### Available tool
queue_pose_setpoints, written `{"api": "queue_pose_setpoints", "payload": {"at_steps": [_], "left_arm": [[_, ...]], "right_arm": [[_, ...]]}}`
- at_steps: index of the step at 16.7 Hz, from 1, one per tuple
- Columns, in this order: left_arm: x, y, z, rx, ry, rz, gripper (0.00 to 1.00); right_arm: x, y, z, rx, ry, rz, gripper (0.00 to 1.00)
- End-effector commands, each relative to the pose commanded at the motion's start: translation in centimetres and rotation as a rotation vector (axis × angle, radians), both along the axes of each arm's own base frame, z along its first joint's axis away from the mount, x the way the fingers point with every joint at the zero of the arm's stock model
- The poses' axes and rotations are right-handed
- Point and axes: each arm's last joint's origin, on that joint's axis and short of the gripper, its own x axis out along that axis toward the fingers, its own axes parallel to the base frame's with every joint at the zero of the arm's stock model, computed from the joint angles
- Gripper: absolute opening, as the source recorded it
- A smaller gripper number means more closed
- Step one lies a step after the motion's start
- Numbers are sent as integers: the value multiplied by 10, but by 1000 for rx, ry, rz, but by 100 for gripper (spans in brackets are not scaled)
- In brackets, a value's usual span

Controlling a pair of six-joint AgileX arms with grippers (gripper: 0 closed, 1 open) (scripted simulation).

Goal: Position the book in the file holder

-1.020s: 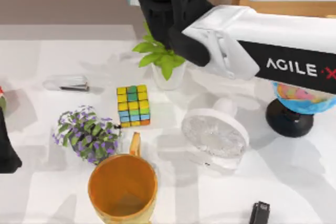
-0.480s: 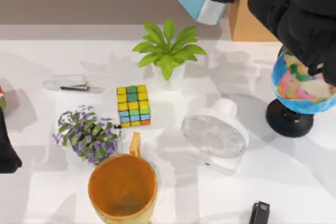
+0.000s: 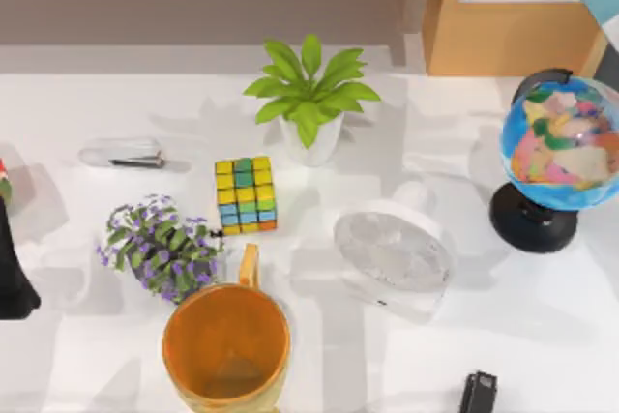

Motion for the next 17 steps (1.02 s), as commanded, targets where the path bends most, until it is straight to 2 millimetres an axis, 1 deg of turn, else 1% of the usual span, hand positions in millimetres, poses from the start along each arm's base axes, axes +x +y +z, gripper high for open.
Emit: {"api": "queue_pose_setpoints", "payload": {"at_steps": [2, 5, 7, 9, 12, 14, 17], "left_arm": [[0, 0, 0, 0, 0, 0, 100], [0, 0, 0, 0, 0, 0, 100], [0, 0, 0, 0, 0, 0, 100], [0, 0, 0, 0, 0, 0, 100], [0, 0, 0, 0, 0, 0, 100], [0, 0, 0, 0, 0, 0, 100], [0, 0, 0, 0, 0, 0, 100]], "right_arm": [[1, -42, -14, 99, 20, -126, 0], [3, -100, -36, 251, 38, -276, 0], [6, -133, -50, 352, 44, -338, 0], [14, -159, -66, 447, 54, -356, 0], [32, -185, -88, 570, 61, -321, 0], [47, -195, -98, 627, 58, -269, 0], [65, -200, -111, 681, 62, -198, 0]]}}
